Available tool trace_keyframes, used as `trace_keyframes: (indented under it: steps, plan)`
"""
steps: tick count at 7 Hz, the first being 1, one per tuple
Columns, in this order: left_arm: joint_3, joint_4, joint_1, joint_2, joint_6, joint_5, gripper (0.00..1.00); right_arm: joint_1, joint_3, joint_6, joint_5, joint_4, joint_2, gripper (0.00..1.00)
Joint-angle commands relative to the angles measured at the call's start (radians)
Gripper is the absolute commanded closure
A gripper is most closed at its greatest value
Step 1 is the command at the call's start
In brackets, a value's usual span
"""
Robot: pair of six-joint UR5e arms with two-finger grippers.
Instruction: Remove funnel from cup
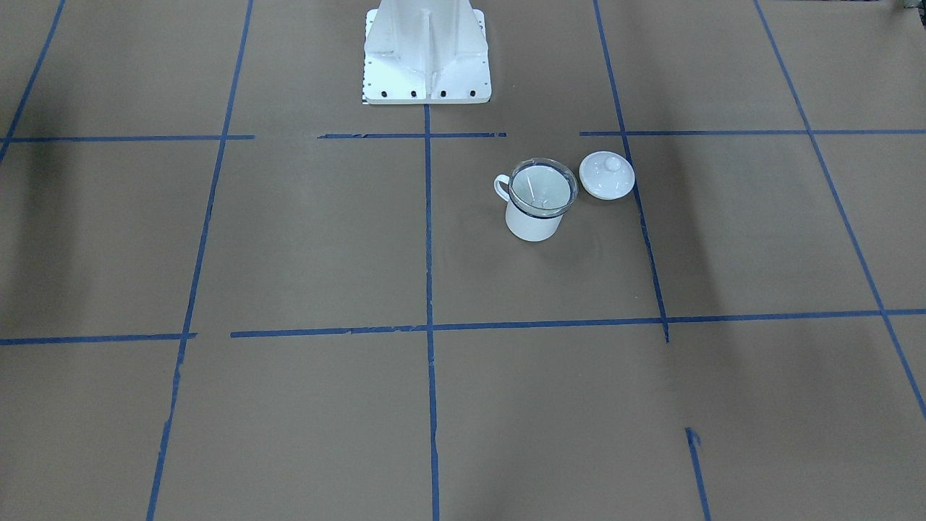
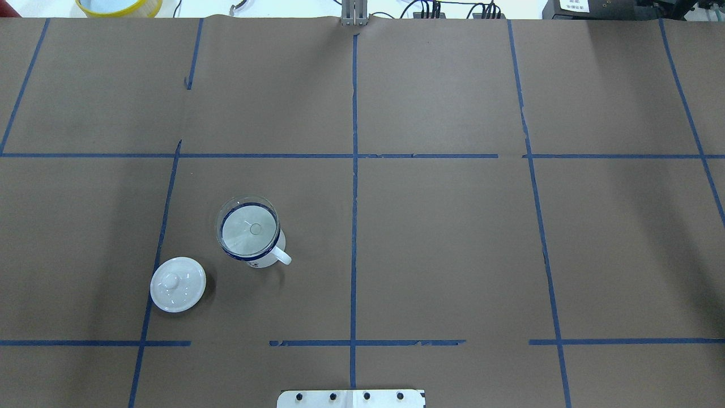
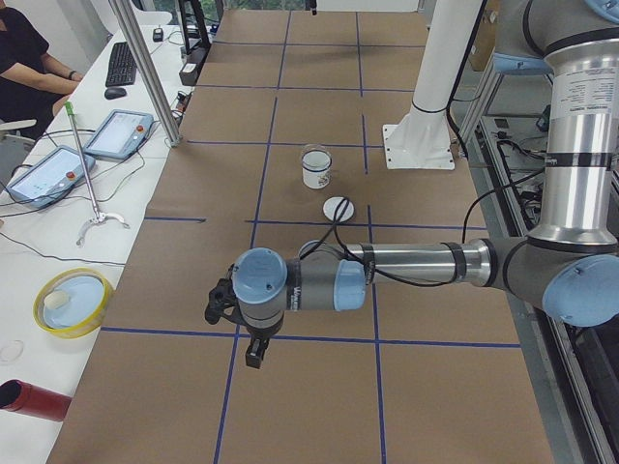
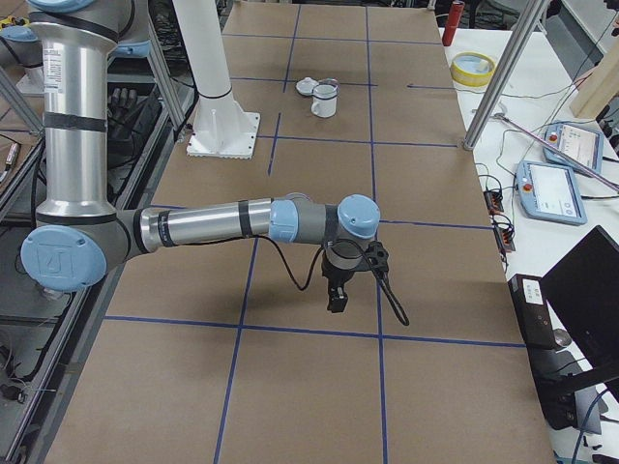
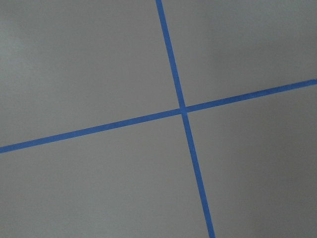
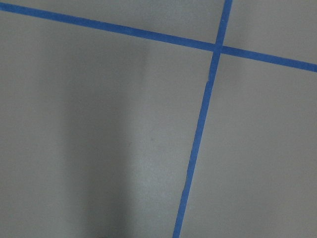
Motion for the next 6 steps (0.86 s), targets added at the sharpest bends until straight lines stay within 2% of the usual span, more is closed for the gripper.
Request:
trace_keyframes:
  steps: [1,3,4,5,6]
  plan:
    - [-0.023,-0.169,-0.006,0.090,-0.091,0.000,0.00,0.000,0.000,0.001,0.000,0.000,0.000,0.00]
    - [-0.072,-0.161,0.028,0.064,-0.485,-0.005,0.00,0.000,0.000,-0.001,0.000,0.000,0.000,0.00]
    - [-0.142,-0.155,0.187,0.040,-0.693,-0.009,0.00,0.000,0.000,-0.001,0.000,0.000,0.000,0.00]
    - [-0.216,-0.164,0.268,0.018,-0.970,-0.003,0.00,0.000,0.000,-0.001,0.000,0.000,0.000,0.00]
    - [-0.323,-0.159,0.305,0.007,-1.144,-0.011,0.00,0.000,0.000,0.001,0.000,0.000,0.000,0.00]
